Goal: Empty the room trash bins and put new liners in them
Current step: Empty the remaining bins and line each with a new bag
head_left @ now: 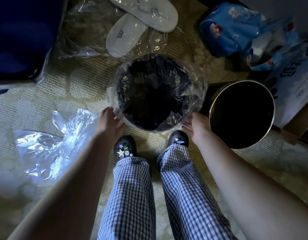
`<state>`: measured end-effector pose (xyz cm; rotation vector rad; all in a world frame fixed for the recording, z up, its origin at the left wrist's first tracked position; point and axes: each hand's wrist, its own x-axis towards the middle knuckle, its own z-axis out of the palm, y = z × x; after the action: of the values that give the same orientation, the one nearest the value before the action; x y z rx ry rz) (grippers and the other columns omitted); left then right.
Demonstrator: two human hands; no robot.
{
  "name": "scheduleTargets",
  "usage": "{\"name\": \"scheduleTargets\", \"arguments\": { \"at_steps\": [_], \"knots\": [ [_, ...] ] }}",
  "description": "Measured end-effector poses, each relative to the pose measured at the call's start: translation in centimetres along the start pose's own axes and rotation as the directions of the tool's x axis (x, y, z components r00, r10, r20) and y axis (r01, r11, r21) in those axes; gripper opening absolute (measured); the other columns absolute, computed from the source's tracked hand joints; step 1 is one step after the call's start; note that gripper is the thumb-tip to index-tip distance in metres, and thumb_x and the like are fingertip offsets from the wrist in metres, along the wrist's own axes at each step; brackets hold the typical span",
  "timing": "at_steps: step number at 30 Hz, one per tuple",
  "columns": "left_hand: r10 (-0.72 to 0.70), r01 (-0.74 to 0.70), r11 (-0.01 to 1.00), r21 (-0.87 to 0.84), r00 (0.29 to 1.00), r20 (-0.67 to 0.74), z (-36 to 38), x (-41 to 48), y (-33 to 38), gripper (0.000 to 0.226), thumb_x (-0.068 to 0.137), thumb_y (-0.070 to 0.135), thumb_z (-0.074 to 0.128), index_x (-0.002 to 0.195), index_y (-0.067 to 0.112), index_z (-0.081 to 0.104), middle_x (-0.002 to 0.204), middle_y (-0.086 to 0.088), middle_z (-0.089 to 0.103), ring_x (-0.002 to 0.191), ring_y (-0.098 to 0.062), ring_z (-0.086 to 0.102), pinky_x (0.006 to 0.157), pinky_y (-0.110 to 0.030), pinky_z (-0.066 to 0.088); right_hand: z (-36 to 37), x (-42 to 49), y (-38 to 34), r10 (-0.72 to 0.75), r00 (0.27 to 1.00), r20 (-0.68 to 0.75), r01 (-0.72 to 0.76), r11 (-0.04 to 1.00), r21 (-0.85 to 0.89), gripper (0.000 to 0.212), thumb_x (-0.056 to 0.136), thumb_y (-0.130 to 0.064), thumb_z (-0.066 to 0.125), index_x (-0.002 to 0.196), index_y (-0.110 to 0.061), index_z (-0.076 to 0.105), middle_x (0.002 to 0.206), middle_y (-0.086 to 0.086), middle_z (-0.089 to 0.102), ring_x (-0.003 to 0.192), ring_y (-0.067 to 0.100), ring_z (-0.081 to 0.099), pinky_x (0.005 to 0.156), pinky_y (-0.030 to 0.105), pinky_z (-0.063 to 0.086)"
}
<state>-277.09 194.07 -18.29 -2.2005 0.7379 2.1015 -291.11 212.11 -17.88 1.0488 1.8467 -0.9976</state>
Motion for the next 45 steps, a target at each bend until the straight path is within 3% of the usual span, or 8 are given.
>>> {"name": "scheduleTargets", "arguments": {
  "at_steps": [3, 7, 9, 14, 20, 29, 41, 45],
  "knots": [
    [0.275, -0.193, 0.911, 0.364, 0.943, -0.188, 0.3, -0.1, -1.0, 0.028, 0.097, 0.027, 0.042, 0.119, 0.009, 0.042, 0.101, -0.009, 0.054, 0.090, -0.022, 0.051, 0.082, -0.035, 0.042, -0.4, -1.5, -0.6, -0.371, 0.904, -0.214, 0.261, 0.873, -0.412, 0.026, 0.099, -0.018, 0.039, 0.108, -0.001, 0.057, 0.089, 0.008, 0.055, 0.081, 0.027, 0.055, 0.068, 0.035, 0.042],
    [0.768, -0.562, 0.507, 0.653, 0.639, -0.045, 0.6, -1.6, -1.8, 0.038, 0.083, 0.027, 0.047, 0.106, -0.004, 0.047, 0.101, -0.017, 0.048, 0.095, -0.034, 0.046, 0.083, -0.043, 0.037, -0.8, -2.8, -0.7, -0.750, 0.654, -0.094, 0.628, 0.609, -0.484, 0.017, 0.096, -0.014, 0.047, 0.104, 0.000, 0.054, 0.083, 0.010, 0.058, 0.073, 0.022, 0.051, 0.063, 0.026, 0.034],
    [0.838, -0.614, 0.324, 0.720, 0.540, 0.083, 1.1, -2.1, -1.8, 0.040, 0.079, 0.028, 0.047, 0.103, -0.005, 0.051, 0.102, -0.024, 0.051, 0.096, -0.038, 0.047, 0.082, -0.041, 0.034, -0.4, -3.0, -0.5, -0.851, 0.519, 0.075, 0.757, 0.418, -0.502, 0.012, 0.093, -0.011, 0.049, 0.097, -0.002, 0.055, 0.079, 0.007, 0.056, 0.070, 0.021, 0.051, 0.061, 0.025, 0.033],
    [0.784, -0.670, 0.023, 0.742, 0.473, 0.402, 3.6, -3.3, -1.8, 0.040, 0.081, 0.030, 0.045, 0.102, 0.001, 0.060, 0.107, -0.022, 0.054, 0.100, -0.039, 0.050, 0.086, -0.040, 0.036, 0.8, -2.8, -0.6, -0.854, 0.270, 0.444, 0.800, -0.058, -0.598, 0.020, 0.082, -0.016, 0.048, 0.086, -0.006, 0.065, 0.086, 0.010, 0.062, 0.087, 0.030, 0.056, 0.073, 0.036, 0.044],
    [0.454, -0.755, -0.005, 0.655, 0.582, 0.675, 5.8, -3.0, -2.7, 0.031, 0.096, 0.016, 0.046, 0.122, 0.005, 0.057, 0.121, -0.015, 0.055, 0.112, -0.031, 0.053, 0.096, -0.040, 0.043, 0.1, -2.3, 0.0, -0.654, 0.343, 0.674, 0.746, -0.247, -0.618, 0.030, 0.085, -0.014, 0.057, 0.113, -0.005, 0.063, 0.110, 0.013, 0.063, 0.108, 0.033, 0.053, 0.092, 0.042, 0.038],
    [0.200, -0.709, -0.025, 0.705, 0.687, 0.698, 6.5, -4.4, -4.1, 0.041, 0.099, 0.019, 0.039, 0.140, 0.016, 0.041, 0.134, -0.011, 0.054, 0.121, -0.027, 0.051, 0.100, -0.036, 0.042, -2.9, -2.4, 1.7, -0.664, 0.346, 0.662, 0.706, -0.281, -0.650, 0.043, 0.086, -0.014, 0.058, 0.128, -0.006, 0.054, 0.145, 0.013, 0.042, 0.138, 0.033, 0.032, 0.111, 0.047, 0.024],
    [0.198, -0.651, 0.046, 0.758, 0.750, 0.632, 6.6, -6.1, -4.6, 0.044, 0.099, 0.024, 0.042, 0.143, 0.018, 0.039, 0.138, -0.008, 0.051, 0.125, -0.026, 0.049, 0.106, -0.034, 0.037, -4.6, -3.6, 2.9, -0.674, 0.500, 0.543, 0.734, -0.003, -0.680, 0.059, 0.095, -0.015, 0.047, 0.149, -0.013, 0.022, 0.158, 0.014, 0.012, 0.144, 0.033, 0.017, 0.106, 0.047, 0.037],
    [0.243, -0.621, -0.058, 0.782, 0.750, 0.615, 6.8, -6.1, -5.6, 0.045, 0.099, 0.026, 0.039, 0.144, 0.019, 0.036, 0.139, -0.009, 0.050, 0.126, -0.030, 0.047, 0.108, -0.044, 0.034, -4.9, -3.0, 3.3, -0.667, 0.497, 0.555, 0.770, 0.044, -0.636, 0.060, 0.097, -0.018, 0.046, 0.150, -0.013, 0.017, 0.158, 0.011, 0.012, 0.143, 0.030, 0.022, 0.104, 0.045, 0.038]
  ]
}}
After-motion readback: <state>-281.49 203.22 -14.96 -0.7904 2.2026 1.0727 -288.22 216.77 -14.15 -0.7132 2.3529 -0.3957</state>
